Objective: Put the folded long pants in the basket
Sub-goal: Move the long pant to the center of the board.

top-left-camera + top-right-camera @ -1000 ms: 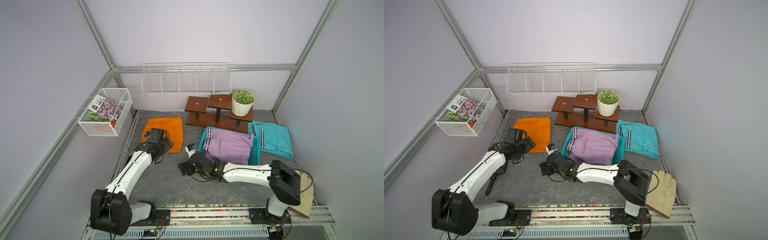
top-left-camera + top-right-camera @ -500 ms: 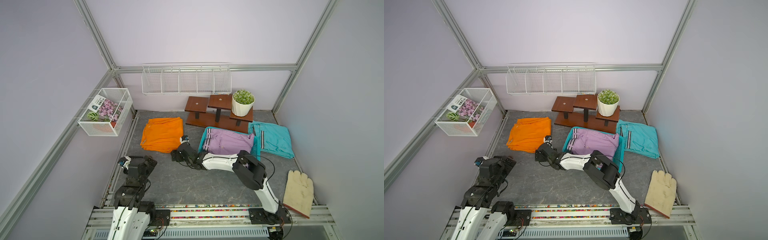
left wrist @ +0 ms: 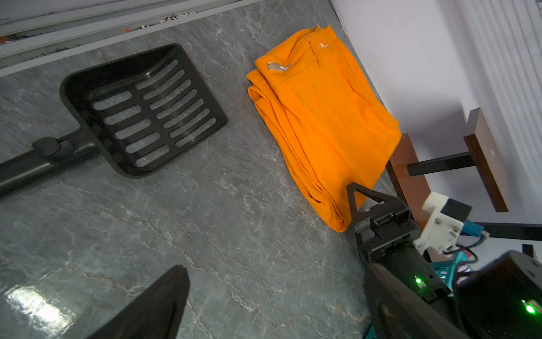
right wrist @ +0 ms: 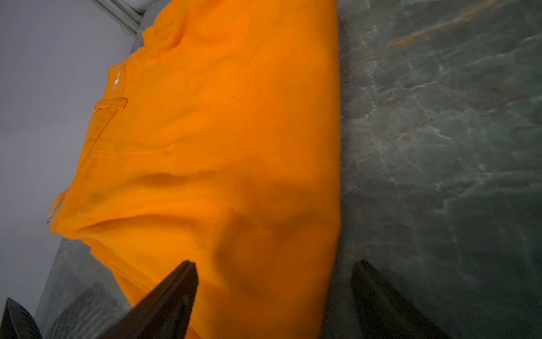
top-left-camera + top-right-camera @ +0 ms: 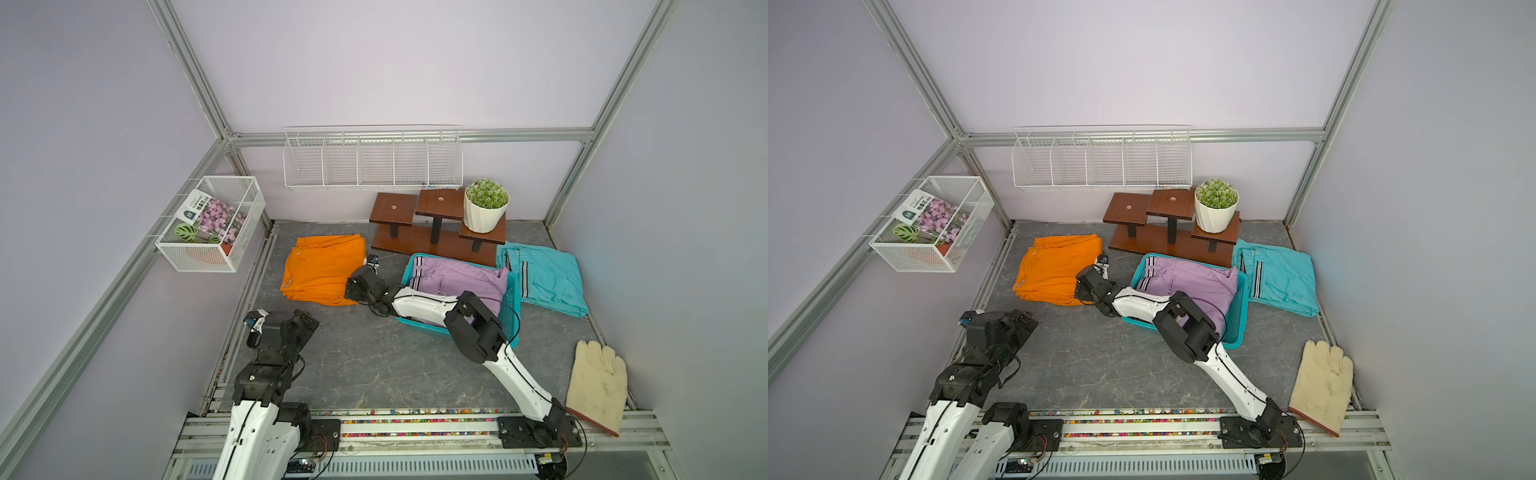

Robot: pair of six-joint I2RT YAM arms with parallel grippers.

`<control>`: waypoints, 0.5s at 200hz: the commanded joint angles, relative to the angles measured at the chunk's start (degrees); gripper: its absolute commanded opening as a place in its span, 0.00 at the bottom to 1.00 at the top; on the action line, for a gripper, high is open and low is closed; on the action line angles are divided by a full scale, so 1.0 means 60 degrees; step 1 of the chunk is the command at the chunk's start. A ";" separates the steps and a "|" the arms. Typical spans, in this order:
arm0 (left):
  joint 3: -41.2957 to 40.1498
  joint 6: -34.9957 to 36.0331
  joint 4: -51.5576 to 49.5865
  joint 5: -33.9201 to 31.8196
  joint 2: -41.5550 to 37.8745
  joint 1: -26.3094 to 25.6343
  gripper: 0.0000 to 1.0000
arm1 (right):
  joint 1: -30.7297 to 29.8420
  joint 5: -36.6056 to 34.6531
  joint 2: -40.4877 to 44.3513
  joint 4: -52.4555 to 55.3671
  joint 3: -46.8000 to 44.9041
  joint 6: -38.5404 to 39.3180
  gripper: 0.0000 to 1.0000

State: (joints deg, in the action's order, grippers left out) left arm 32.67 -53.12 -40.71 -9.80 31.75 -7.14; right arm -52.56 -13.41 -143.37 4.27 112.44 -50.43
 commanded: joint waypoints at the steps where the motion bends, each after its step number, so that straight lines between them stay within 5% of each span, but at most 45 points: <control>1: -0.0083 0.0047 0.0072 -0.0007 -0.0080 0.0001 0.98 | -0.0010 0.0522 -0.0491 0.0715 0.0639 -0.0018 0.76; 15: -0.0105 0.0037 0.0127 0.0022 -0.0047 -0.0006 0.98 | -0.0028 0.0678 -0.0498 0.0695 0.0628 -0.0090 0.56; 30: -0.0138 0.0007 0.0163 0.0047 0.0011 -0.0009 0.98 | -0.0113 0.0641 -0.0326 0.0705 0.0433 -0.0047 0.16; 42: -0.0168 0.0028 0.0219 0.0108 0.0044 0.0000 0.98 | -0.0201 0.0553 -0.0018 0.0697 0.0031 -0.0032 0.00; 100: -0.0177 0.0214 0.0350 0.0437 0.0081 -0.0011 0.98 | -0.0744 -0.0332 0.2671 -0.0583 -0.4369 -0.0039 0.00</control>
State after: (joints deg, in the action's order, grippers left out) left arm 32.29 -53.04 -39.86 -8.69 32.14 -7.14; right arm -55.11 -13.13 -133.71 1.67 96.27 -50.78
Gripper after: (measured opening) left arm 0.977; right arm 0.104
